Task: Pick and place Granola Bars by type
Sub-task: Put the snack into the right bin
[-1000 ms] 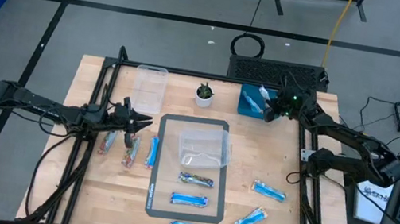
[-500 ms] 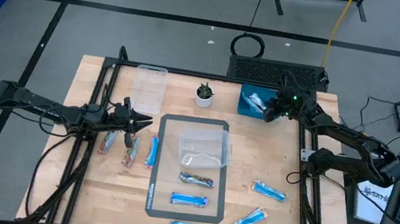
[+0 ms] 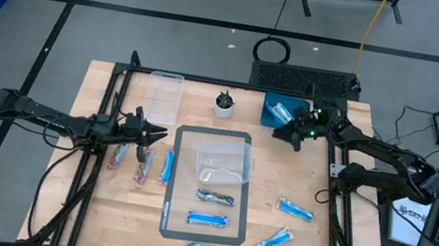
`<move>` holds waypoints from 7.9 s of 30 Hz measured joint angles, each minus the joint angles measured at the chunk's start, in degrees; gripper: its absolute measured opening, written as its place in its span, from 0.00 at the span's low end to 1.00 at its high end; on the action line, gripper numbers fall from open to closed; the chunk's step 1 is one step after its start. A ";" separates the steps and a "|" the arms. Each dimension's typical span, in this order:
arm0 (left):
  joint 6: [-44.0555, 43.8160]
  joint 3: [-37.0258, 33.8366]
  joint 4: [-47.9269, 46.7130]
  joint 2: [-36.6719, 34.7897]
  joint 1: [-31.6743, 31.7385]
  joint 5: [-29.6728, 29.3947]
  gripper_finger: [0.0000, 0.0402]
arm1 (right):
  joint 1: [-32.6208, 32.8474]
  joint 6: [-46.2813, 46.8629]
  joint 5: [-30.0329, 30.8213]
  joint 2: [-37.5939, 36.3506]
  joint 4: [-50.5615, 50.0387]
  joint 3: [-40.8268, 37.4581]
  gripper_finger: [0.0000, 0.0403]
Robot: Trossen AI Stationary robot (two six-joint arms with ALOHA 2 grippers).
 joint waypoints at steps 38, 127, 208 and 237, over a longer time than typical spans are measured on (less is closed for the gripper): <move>0.01 0.02 0.01 0.01 0.02 0.00 0.20 | 59.98 25.43 53.01 -24.83 -40.99 9.26 0.25; -0.01 0.00 0.01 0.01 0.00 0.00 0.20 | 75.29 24.71 60.28 -18.90 -21.66 -3.28 0.01; 0.01 0.00 0.01 0.00 0.00 0.00 0.20 | 75.10 13.58 73.61 -22.48 -23.13 -3.28 0.00; -0.01 0.00 0.01 0.01 0.00 0.00 0.20 | 34.29 -9.52 73.01 -31.28 4.30 -11.41 0.00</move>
